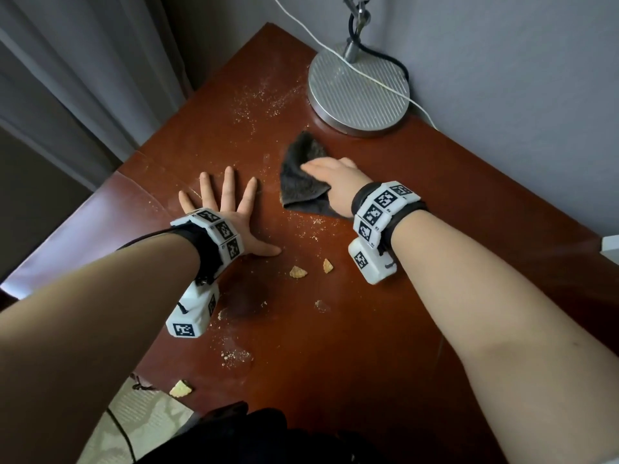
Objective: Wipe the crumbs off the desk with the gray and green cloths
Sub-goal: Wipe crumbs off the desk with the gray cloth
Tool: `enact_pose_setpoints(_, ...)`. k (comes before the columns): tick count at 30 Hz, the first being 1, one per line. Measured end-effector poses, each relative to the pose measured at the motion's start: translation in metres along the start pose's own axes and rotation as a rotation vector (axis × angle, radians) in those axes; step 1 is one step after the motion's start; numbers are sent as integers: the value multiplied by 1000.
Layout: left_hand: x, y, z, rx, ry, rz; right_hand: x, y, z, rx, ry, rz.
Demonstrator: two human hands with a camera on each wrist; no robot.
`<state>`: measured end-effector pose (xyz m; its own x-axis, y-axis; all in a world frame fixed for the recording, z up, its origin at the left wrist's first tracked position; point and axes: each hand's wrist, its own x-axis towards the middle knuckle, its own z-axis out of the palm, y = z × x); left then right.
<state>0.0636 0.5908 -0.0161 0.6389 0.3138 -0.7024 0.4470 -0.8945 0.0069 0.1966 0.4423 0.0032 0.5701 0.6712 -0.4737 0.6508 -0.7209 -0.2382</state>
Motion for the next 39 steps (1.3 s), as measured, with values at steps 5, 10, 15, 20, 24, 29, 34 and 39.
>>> enact_pose_setpoints(5, -4, -1, -2, -10, 5, 12, -24, 5, 3, 82, -39, 29)
enact_pose_setpoints(10, -18, 1, -6, -13, 20, 76, -47, -9, 23, 112, 2, 156)
enact_pose_setpoints(15, -36, -2, -22, -169, 100, 148, -48, 5, 17, 180, 154, 363)
enact_pose_setpoints(20, -42, -38, -14, -251, 191, 75, -37, -4, 30, 96, 79, 564)
enact_pose_setpoints(24, -43, -69, 7, -160, 136, 12, -44, -22, 43, -64, 51, 209)
enact_pose_setpoints(29, -40, -109, 34, -25, 102, 15, -36, -16, 31, 75, 28, 134)
enact_pose_setpoints(34, -33, -115, 48, 28, 128, 36, -1, -22, 20, 79, 170, 446)
enact_pose_setpoints(39, -33, -113, 44, 51, 112, 24, 2, -46, 24, -13, 141, 178)
